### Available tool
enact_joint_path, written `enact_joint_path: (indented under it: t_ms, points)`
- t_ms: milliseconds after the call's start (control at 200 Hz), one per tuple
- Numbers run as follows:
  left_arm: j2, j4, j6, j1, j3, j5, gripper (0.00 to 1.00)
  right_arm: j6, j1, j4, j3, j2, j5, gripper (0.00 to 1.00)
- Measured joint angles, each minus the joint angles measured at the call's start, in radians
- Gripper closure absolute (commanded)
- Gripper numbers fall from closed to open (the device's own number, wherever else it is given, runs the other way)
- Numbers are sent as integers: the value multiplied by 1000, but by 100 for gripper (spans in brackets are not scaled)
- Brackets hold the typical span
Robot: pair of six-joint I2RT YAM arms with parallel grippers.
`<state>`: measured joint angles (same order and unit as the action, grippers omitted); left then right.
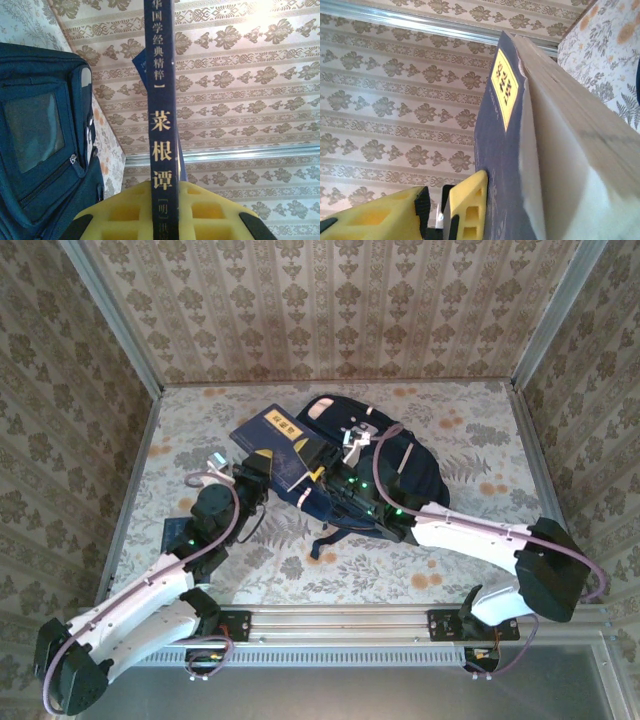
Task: Pack the student bag
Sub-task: Pass the book.
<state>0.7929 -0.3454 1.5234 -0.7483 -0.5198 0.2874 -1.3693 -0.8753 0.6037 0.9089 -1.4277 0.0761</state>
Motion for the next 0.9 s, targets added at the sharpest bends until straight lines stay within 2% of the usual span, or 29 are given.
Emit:
enact_joint_path:
  t_ms: [80, 190, 250, 290, 420, 480, 565, 610, 735, 810, 900]
  points:
    - [10, 0, 3, -9, 0, 6, 100, 2, 0, 0, 6, -17, 3, 47]
    - [34, -1, 4, -21, 0, 13, 100, 5, 0, -4, 7, -29, 14, 72]
    - [44, 0, 3, -24, -1, 16, 100, 21, 1, -20, 7, -29, 23, 90]
    - [45, 3, -1, -24, -6, 17, 90, 26, 5, -41, 7, -27, 29, 100]
    - [45, 75, -82, -35, -46, 1, 52, 61, 24, -195, 1, 63, 57, 100]
    - [49, 113, -149, -35, -74, -7, 41, 85, 67, -288, -16, 153, 77, 100]
    - [99, 218, -270, -30, -175, -49, 35, 115, 173, -393, -56, 296, 92, 100]
    - [158, 282, -357, -28, -262, -92, 35, 134, 240, -446, -80, 372, 93, 100]
    - [438, 492, -599, -29, -607, -265, 42, 187, 446, -598, -144, 554, 71, 100]
    - [616, 587, -718, -31, -787, -378, 41, 222, 574, -704, -169, 642, 30, 100]
    - [789, 687, -816, -37, -924, -483, 38, 261, 731, -814, -180, 720, -38, 100]
